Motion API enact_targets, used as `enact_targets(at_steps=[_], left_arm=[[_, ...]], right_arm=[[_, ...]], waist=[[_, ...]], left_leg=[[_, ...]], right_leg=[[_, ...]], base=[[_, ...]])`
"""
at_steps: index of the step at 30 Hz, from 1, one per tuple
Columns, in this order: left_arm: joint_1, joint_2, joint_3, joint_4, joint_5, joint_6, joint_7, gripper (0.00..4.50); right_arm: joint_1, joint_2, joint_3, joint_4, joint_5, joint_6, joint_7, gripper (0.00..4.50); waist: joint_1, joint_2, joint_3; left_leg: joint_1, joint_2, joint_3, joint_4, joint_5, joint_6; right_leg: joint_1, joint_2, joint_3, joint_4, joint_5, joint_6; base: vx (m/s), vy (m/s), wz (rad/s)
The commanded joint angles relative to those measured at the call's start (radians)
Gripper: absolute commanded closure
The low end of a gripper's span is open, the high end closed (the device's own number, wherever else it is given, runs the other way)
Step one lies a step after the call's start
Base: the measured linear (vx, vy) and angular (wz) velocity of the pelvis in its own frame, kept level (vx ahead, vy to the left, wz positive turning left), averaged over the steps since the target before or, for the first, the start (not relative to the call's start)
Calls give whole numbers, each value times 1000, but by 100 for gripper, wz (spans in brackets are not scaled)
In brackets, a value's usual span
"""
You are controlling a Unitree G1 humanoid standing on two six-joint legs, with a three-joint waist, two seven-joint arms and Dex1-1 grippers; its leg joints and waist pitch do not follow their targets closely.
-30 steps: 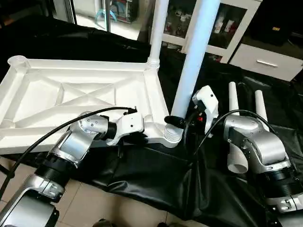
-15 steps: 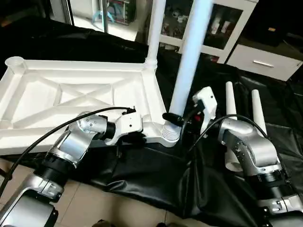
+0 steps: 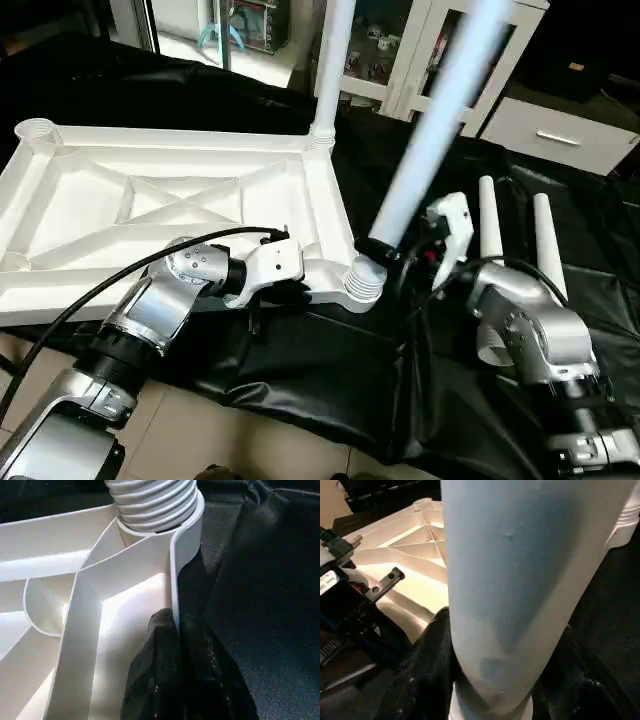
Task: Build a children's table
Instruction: Pick table leg
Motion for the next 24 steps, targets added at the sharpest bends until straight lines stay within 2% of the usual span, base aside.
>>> enact_targets(at_steps=[1,5,7,10,14,16,19,24], left_arm=[[-7,5,-8,-15,5,-7,-9,450],[-12,4,-9,-9,4,-8,-7,450],[-13,4,-9,-8,4,-8,-7,450],[-13,4,-9,-8,4,-8,-8,450],[-17,4,-10,-2,4,-10,-8,450],[-20,5,-10,1,5,-10,-8,450],[-21,5,-10,2,4,-11,-9,450],[-19,5,-10,0,3,-9,-8,450]], right_arm=[[74,-36,40,86,-97,47,-40,267],[114,-39,60,53,-107,34,-39,267],[134,-41,73,44,-114,23,-42,267],[143,-47,90,36,-128,13,-40,267],[153,-71,142,22,-162,-1,-23,267],[152,-88,175,16,-183,6,-8,267],[138,-96,193,25,-193,16,1,267],[101,-115,230,43,-185,89,36,267]], waist=[[0,18,-53],[3,21,-52],[1,18,-52],[0,18,-51],[0,19,-48],[-2,18,-45],[-4,18,-42],[-5,13,-47]], left_leg=[[23,56,-23,-70,-170,4],[23,57,-25,-72,-183,-5],[22,56,-25,-73,-193,-7],[23,57,-26,-74,-216,-13],[23,57,-29,-78,-239,-25],[24,57,-30,-81,-274,-30],[30,59,-36,-86,-344,-46],[28,59,-35,-85,-306,-40]], right_leg=[[38,-66,42,-56,-137,-213],[38,-66,43,-58,-147,-203],[38,-66,42,-59,-149,-201],[36,-66,42,-62,-176,-195],[35,-66,42,-66,-208,-179],[32,-66,44,-72,-251,-167],[29,-70,43,-83,-347,-147],[33,-68,44,-76,-270,-163]], base=[[0,0,0],[0,0,0],[0,0,0],[0,0,0],[0,0,0],[0,0,0],[0,0,0],[0,0,0]])
